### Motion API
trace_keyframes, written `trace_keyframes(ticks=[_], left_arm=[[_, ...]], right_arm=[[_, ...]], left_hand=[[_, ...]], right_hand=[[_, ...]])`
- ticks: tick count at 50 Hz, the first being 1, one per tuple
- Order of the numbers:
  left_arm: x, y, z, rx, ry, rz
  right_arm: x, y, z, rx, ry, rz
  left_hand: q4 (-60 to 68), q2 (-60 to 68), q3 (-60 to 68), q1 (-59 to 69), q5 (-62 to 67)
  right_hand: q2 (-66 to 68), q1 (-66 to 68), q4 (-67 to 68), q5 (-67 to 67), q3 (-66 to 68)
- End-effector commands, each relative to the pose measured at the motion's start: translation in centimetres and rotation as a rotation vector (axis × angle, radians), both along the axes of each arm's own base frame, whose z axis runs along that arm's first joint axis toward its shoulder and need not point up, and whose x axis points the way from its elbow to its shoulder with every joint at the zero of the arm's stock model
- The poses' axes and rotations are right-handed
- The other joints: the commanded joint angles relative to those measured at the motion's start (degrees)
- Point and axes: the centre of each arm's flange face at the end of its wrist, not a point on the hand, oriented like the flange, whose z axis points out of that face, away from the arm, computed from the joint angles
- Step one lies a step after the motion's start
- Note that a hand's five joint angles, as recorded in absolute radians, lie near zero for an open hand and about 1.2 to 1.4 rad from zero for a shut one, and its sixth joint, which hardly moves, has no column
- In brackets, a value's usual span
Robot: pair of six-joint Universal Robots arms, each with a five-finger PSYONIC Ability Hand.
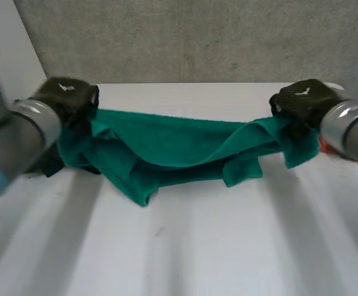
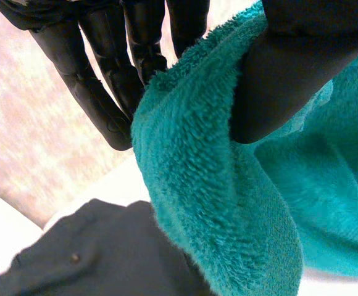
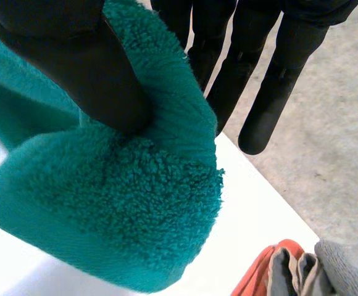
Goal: Fold the laundry.
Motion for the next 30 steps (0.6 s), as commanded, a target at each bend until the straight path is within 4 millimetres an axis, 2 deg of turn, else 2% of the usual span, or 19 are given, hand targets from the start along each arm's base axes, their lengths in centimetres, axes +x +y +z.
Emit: trace_keyframes(ticks=[1,5,9,10,13,14,17,18,19,20,21,25,27,30], left_arm=[[1.8,3.0,2.7,0.100,-0.070,-0.077],[2.5,2.1,1.7,0.168,-0.124,-0.078],[2.4,-1.0,-0.9,0.209,-0.182,-0.066],[2.1,-2.3,-1.8,0.216,-0.205,-0.064],[1.5,-4.3,-2.1,0.186,-0.217,-0.073],[1.1,-5.7,-1.6,0.133,-0.209,-0.077],[0.2,-7.6,1.5,-0.042,-0.157,-0.080],[-0.2,-8.5,4.5,-0.194,-0.094,-0.066],[-0.2,-8.7,5.9,-0.257,-0.062,-0.056],[-0.3,-9.0,7.3,-0.326,-0.021,-0.047],[-0.3,-9.3,10.1,-0.462,0.079,-0.034],[-0.1,-8.5,15.3,-0.712,0.273,-0.039],[-0.1,-8.2,16.0,-0.756,0.321,-0.048],[0.0,-8.7,14.6,-0.734,0.334,-0.044]], right_arm=[[-2.0,1.0,3.3,0.042,0.076,0.047],[-2.1,0.4,2.4,0.093,0.130,0.065],[-1.5,-0.6,0.6,0.128,0.188,0.088],[-1.2,-1.4,0.1,0.118,0.193,0.082],[-0.4,-3.5,0.0,0.044,0.177,0.048],[0.1,-5.1,0.5,-0.042,0.141,0.001],[0.5,-7.8,2.8,-0.216,0.029,-0.097],[0.6,-9.1,5.2,-0.355,-0.079,-0.152],[0.5,-9.7,6.3,-0.421,-0.136,-0.176],[0.5,-10.2,7.4,-0.486,-0.195,-0.193],[0.2,-10.8,9.9,-0.616,-0.314,-0.217],[-0.4,-10.5,14.7,-0.862,-0.547,-0.199],[-0.6,-10.3,15.3,-0.899,-0.567,-0.192],[-0.3,-10.2,14.7,-0.891,-0.548,-0.160]], left_hand=[[11.9,11.9,12.4,15.2,14.4],[11.9,11.9,12.4,15.2,14.4],[11.9,11.9,12.4,15.2,14.4],[11.9,11.9,12.4,15.2,14.4],[11.9,11.9,12.4,15.2,14.4],[11.9,11.9,12.4,15.2,14.4],[11.9,11.9,12.4,15.2,14.4],[11.9,11.9,12.4,15.2,14.4],[11.9,11.9,12.4,15.2,14.4],[11.9,11.9,12.4,15.2,14.4],[11.9,11.9,12.4,15.2,14.4],[11.9,11.9,12.4,15.2,14.4],[11.9,11.9,12.4,15.2,14.4],[11.9,11.9,12.4,15.2,14.4]], right_hand=[[12.9,16.7,11.6,13.0,11.9],[12.9,16.7,11.6,13.0,11.9],[12.9,16.7,11.6,13.0,11.9],[12.9,16.7,11.6,13.0,11.9],[12.9,16.7,11.6,13.0,11.9],[12.9,16.7,11.6,13.0,11.9],[12.9,16.7,11.6,13.0,11.9],[12.9,16.7,11.6,13.0,11.9],[12.9,16.7,11.6,13.0,11.9],[12.9,16.7,11.6,13.0,11.9],[12.9,16.7,11.6,13.0,11.9],[12.9,16.7,11.6,13.0,11.9],[12.9,16.7,11.6,13.0,11.9],[12.9,16.7,11.6,13.0,11.9]])
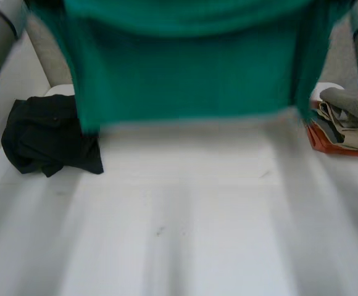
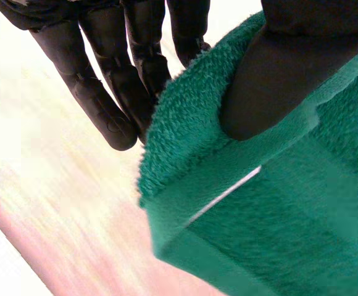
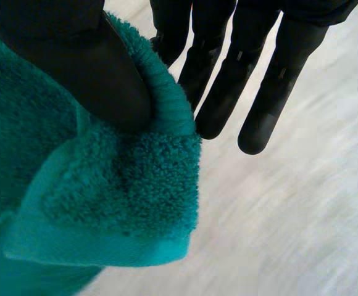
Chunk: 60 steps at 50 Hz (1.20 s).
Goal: Fold the laundry.
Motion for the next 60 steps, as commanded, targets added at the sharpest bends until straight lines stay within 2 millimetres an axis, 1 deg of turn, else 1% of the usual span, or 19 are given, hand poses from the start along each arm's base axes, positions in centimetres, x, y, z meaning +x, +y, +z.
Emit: trace_keyframes(ticks=[1,5,6,9,10,13,14,17,18,20,22,24,25,28,36,41,51,57,60], left_arm=[[0.3,0.3,0.9,-0.105,0.124,-0.038],[0.6,-0.7,-3.3,0.017,0.084,-0.023],[0.5,-1.1,-5.4,0.075,0.058,-0.020],[0.4,-1.7,-9.4,0.177,0.020,-0.018],[0.2,-1.8,-12.1,0.249,-0.008,-0.018],[0.1,-1.8,-16.3,0.352,-0.059,-0.017],[0.0,-1.6,-19.1,0.424,-0.098,-0.019],[0.1,-0.9,-22.8,0.527,-0.160,-0.017],[0.1,-0.3,-24.7,0.585,-0.204,-0.012],[0.3,0.3,-26.1,0.631,-0.246,-0.012],[0.4,1.2,-27.1,0.681,-0.308,-0.010],[0.6,2.1,-27.3,0.715,-0.350,-0.011],[0.7,2.3,-27.2,0.725,-0.362,-0.012],[1.0,3.0,-26.1,0.723,-0.377,-0.009],[1.6,4.3,-22.5,0.654,-0.354,0.005],[2.0,5.6,-22.5,0.672,-0.357,0.007],[2.3,6.3,-25.7,0.778,-0.381,0.002],[2.0,5.4,-26.9,0.789,-0.379,0.007],[1.8,4.6,-27.3,0.787,-0.378,0.020]], right_arm=[[-0.1,0.6,1.7,-0.137,-0.054,0.058],[0.1,0.1,-2.0,-0.005,0.014,0.100],[0.0,-0.3,-4.0,0.060,0.043,0.117],[0.0,-0.5,-7.6,0.183,0.097,0.149],[-0.1,-0.5,-10.3,0.272,0.134,0.171],[-0.1,-0.1,-14.5,0.401,0.185,0.207],[-0.2,0.3,-17.2,0.479,0.224,0.225],[-0.2,1.1,-21.1,0.583,0.291,0.249],[-0.5,1.5,-23.4,0.643,0.338,0.251],[-0.7,2.0,-25.2,0.694,0.379,0.248],[-1.1,2.6,-27.0,0.754,0.447,0.238],[-1.3,3.0,-27.6,0.792,0.485,0.232],[-1.6,3.4,-27.8,0.830,0.513,0.228],[-2.1,4.0,-26.6,0.869,0.527,0.206],[-3.4,5.2,-22.8,0.892,0.417,0.138],[-4.7,6.4,-22.0,0.929,0.381,0.086],[-6.3,7.8,-23.7,1.014,0.382,0.051],[-6.2,7.7,-25.0,1.046,0.376,0.067],[-5.8,7.4,-25.7,1.030,0.373,0.087]], left_hand=[[11.6,11.5,12.1,15.2,12.9],[11.6,11.5,12.1,15.2,12.9],[11.6,11.5,12.1,15.2,12.9],[11.6,11.5,12.1,15.2,12.9],[11.6,11.5,12.1,15.2,12.9],[11.6,11.5,12.1,15.2,12.9],[11.6,11.5,12.1,15.2,12.9],[11.6,11.5,12.1,15.2,12.9],[8.6,8.5,9.1,12.2,10.0],[1.1,1.0,1.5,4.7,2.4],[-19.2,-19.3,-18.8,-15.6,-17.9],[-35.4,-35.5,-34.9,-31.8,-34.1],[-37.6,-37.7,-37.2,-34.0,-36.3],[-46.3,-46.4,-45.9,-42.7,-45.0],[-52.4,-52.5,-52.0,-48.9,-51.1],[-50.1,-50.2,-49.7,-46.5,-48.8],[-26.7,-26.8,-26.3,-23.1,-25.4],[-38.8,-38.9,-38.3,-35.2,-37.5],[-39.3,-39.4,-38.9,-35.7,-38.0]], right_hand=[[12.9,16.7,11.6,11.9,11.8],[12.9,16.7,11.6,11.9,11.8],[12.9,16.7,11.6,11.9,11.8],[12.9,16.7,11.6,11.9,11.8],[12.9,16.7,11.6,11.9,11.8],[12.9,16.7,11.6,11.9,11.8],[12.9,16.7,11.6,11.9,11.8],[12.9,16.7,11.6,11.9,11.8],[12.9,16.7,11.6,11.9,11.8],[12.9,16.7,11.6,11.9,11.8],[4.2,8.0,2.8,3.1,3.1],[-8.3,-4.4,-9.6,-9.3,-9.3],[-22.7,-18.8,-24.0,-23.7,-23.7],[-35.9,-32.1,-37.2,-36.9,-37.0],[-37.8,-34.0,-39.1,-38.8,-38.8],[-36.9,-33.1,-38.3,-37.9,-38.0],[-23.2,-19.3,-24.5,-24.2,-24.2],[-28.2,-24.3,-29.5,-29.2,-29.2],[-31.6,-27.7,-32.9,-32.6,-32.6]])
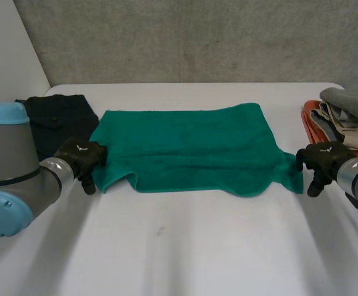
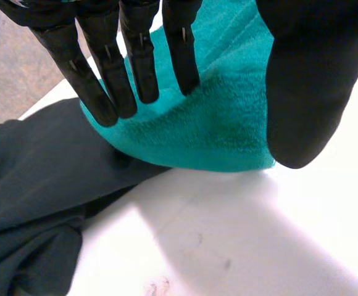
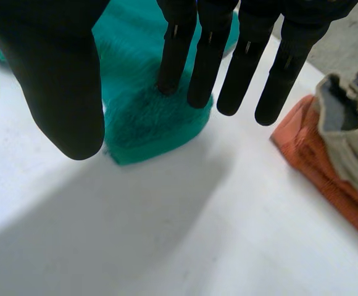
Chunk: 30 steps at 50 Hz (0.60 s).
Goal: Fold the laundry.
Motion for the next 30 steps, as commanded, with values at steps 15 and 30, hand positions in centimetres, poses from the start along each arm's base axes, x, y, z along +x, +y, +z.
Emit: trace_keyframes(ticks=[15,30], left_arm=[[-2.2,-4.7,-2.6,-0.049,-0.050,0.061],[-3.4,-5.6,-3.0,-0.046,-0.083,0.049]], right_arm=[[2.1,-3.3,-3.4,-0.159,0.014,0.124],[2.8,-5.6,-5.6,-0.196,0.079,0.217]], left_hand=[[2.8,2.8,2.7,3.1,3.1],[37.8,37.7,37.7,38.0,38.1]], right_hand=[[-1.3,-1.4,-1.2,-0.8,-1.3],[3.8,3.6,3.8,4.2,3.7]])
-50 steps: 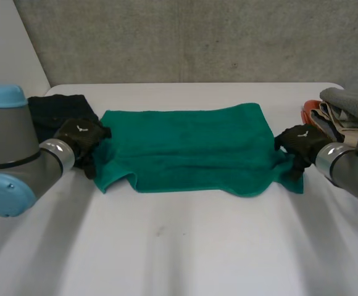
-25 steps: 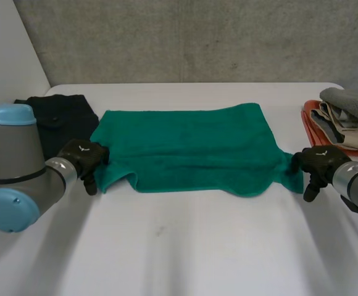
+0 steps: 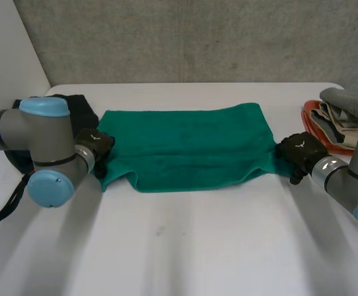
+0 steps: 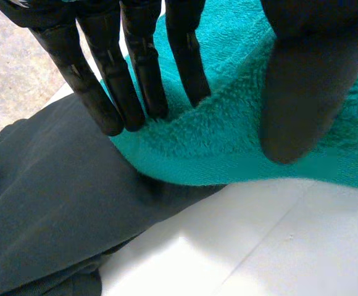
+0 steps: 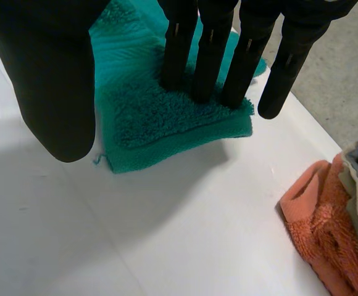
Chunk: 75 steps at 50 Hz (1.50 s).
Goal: Fold the laundry.
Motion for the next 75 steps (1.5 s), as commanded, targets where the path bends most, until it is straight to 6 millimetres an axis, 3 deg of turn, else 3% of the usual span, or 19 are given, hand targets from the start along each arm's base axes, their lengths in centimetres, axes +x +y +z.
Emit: trace_keyframes(ticks=[1,4,8,22,32,38,41,45,46,49,50,53,54,56,57,61,62,68,75], left_arm=[[-0.1,0.0,-0.1,0.021,-0.002,-0.002],[-0.1,0.1,0.1,0.020,0.005,0.001],[0.0,0.7,1.3,0.018,0.014,0.005],[1.6,3.5,5.4,0.014,0.005,-0.004],[5.0,7.3,5.7,0.144,-0.101,-0.016],[5.2,8.6,5.4,0.190,-0.170,-0.081],[4.7,8.6,5.0,0.199,-0.205,-0.119],[3.5,6.7,4.5,0.156,-0.223,-0.146],[3.0,5.3,5.0,0.110,-0.216,-0.133],[2.3,3.0,7.0,0.001,-0.189,-0.093],[1.8,1.5,9.3,-0.095,-0.146,-0.064],[1.1,-0.4,14.3,-0.279,-0.040,-0.021],[0.7,-1.1,18.2,-0.410,0.058,-0.007],[0.5,-1.5,21.8,-0.537,0.164,0.001],[0.4,-1.7,25.1,-0.656,0.268,-0.001],[0.8,-1.6,30.5,-0.857,0.471,-0.018],[0.9,-1.6,30.9,-0.871,0.498,-0.018],[1.3,-2.3,29.5,-0.810,0.538,-0.003],[1.7,-2.7,22.8,-0.584,0.462,0.043]], right_arm=[[0.1,-1.3,-1.1,-0.017,0.021,0.012],[0.0,-1.9,-1.1,-0.034,0.017,0.007],[-0.2,-2.6,-0.6,-0.073,0.003,-0.006],[-1.0,-1.9,2.8,-0.038,-0.049,-0.029],[-5.0,3.9,7.2,0.323,0.188,0.023],[-6.0,7.3,9.0,0.517,0.303,0.131],[-5.2,7.9,9.1,0.542,0.306,0.164],[-3.4,6.3,8.8,0.420,0.280,0.146],[-2.8,5.0,9.2,0.335,0.248,0.110],[-2.0,2.5,10.9,0.182,0.172,0.025],[-1.7,0.7,13.1,0.051,0.102,-0.042],[-1.5,-1.7,17.1,-0.157,-0.037,-0.138],[-1.5,-2.8,20.4,-0.305,-0.141,-0.187],[-1.5,-3.6,23.5,-0.451,-0.251,-0.217],[-1.6,-3.8,26.2,-0.576,-0.353,-0.231],[-1.8,-3.3,31.2,-0.833,-0.545,-0.223],[-1.9,-3.2,31.7,-0.870,-0.560,-0.221],[-1.7,-2.6,30.7,-0.874,-0.553,-0.194],[-0.5,-2.4,24.2,-0.635,-0.478,-0.110]], left_hand=[[34.1,33.5,34.2,32.6,34.4],[36.7,36.1,36.8,35.2,37.0],[36.7,36.1,36.8,35.2,37.0],[36.7,36.1,36.8,35.2,37.0],[36.7,36.1,36.8,35.2,37.0],[36.7,36.1,36.8,35.2,37.0],[36.7,36.1,36.8,35.2,37.0],[36.7,36.1,36.8,35.2,37.0],[36.7,36.1,36.8,35.2,37.0],[36.7,36.1,36.8,35.2,37.0],[36.7,36.1,36.8,35.2,37.0],[36.7,36.1,36.8,35.2,37.0],[36.7,36.1,36.8,35.2,37.0],[36.7,36.1,36.8,35.2,37.0],[36.7,36.1,36.8,35.2,37.0],[36.7,36.1,36.8,35.2,37.0],[36.7,36.1,36.8,35.2,37.0],[36.7,36.1,36.8,35.2,37.0],[36.7,36.1,36.8,35.2,37.0]], right_hand=[[12.7,12.0,12.5,14.1,12.8],[21.8,21.1,21.6,23.2,21.9],[46.9,46.2,46.6,48.3,47.0],[46.9,46.2,46.7,48.3,47.0],[46.9,46.2,46.7,48.3,47.0],[46.9,46.2,46.7,48.3,47.0],[46.9,46.2,46.7,48.3,47.0],[46.9,46.2,46.7,48.3,47.0],[46.9,46.2,46.7,48.3,47.0],[46.9,46.2,46.7,48.3,47.0],[46.9,46.2,46.7,48.3,47.0],[46.9,46.2,46.7,48.3,47.0],[46.9,46.2,46.7,48.3,47.0],[46.9,46.2,46.7,48.3,47.0],[46.9,46.2,46.7,48.3,47.0],[46.9,46.2,46.7,48.3,47.0],[46.9,46.2,46.7,48.3,47.0],[46.9,46.2,46.7,48.3,47.0],[46.9,46.2,46.7,48.3,47.0]])
